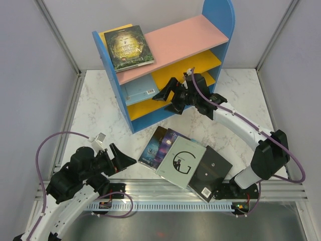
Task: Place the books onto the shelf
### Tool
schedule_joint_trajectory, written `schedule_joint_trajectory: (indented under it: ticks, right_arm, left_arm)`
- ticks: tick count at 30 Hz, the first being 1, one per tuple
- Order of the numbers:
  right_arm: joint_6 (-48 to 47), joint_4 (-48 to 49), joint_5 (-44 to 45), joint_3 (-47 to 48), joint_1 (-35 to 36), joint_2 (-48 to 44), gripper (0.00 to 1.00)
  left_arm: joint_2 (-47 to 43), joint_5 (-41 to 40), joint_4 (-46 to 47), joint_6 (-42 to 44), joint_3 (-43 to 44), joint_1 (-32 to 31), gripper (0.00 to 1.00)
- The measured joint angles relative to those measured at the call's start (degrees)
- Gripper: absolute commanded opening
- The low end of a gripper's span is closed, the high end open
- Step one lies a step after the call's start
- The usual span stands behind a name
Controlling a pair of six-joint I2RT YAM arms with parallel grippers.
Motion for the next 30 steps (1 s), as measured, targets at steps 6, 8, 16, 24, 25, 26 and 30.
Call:
schedule_joint_trajectory:
  ticks: [6, 8, 16, 24, 25, 26, 30]
  right_arm:
    - [-5.70, -9.07, 1.99, -3.06, -0.90, -4.68, 0.98]
    - [-7.39, -11.80, 2.84, -4.57, -1.31, -7.04, 0.98]
    - [-11.58, -21.66, 7.93, -14.03, -2.16, -28.15, 0.98]
    - [-5.86, -31.69, 12.41, -34.73, -2.23, -49.11, 0.98]
    - [-4.31, -32.57, 12.44, -37.94, -2.21, -51.69, 0.98]
    - [-3.15, -33.46, 12.46, -40.28, -2.21, -53.90, 0.98]
    - [2.03, -34.29, 11.91, -48.59, -2.23, -64.02, 0.98]
  left_arm:
    - [1.31, 0.28, 2.29, -0.02, -2.40, 0.00, 0.94]
    - [1.70, 0.52, 3.13, -0.02, -2.97, 0.00, 0.94]
    - [5.60, 4.07, 9.77, 0.02, -6.84, 0.00, 0.92]
    - [16.68, 7.50, 19.71, 0.39, -9.29, 0.00, 0.91]
    - [18.12, 7.93, 21.33, 0.44, -9.70, 0.00, 0.91]
    - [19.69, 8.28, 23.21, 0.44, -10.27, 0.00, 0.91]
    - [24.35, 10.10, 29.16, 0.44, -13.46, 0.00, 0.91]
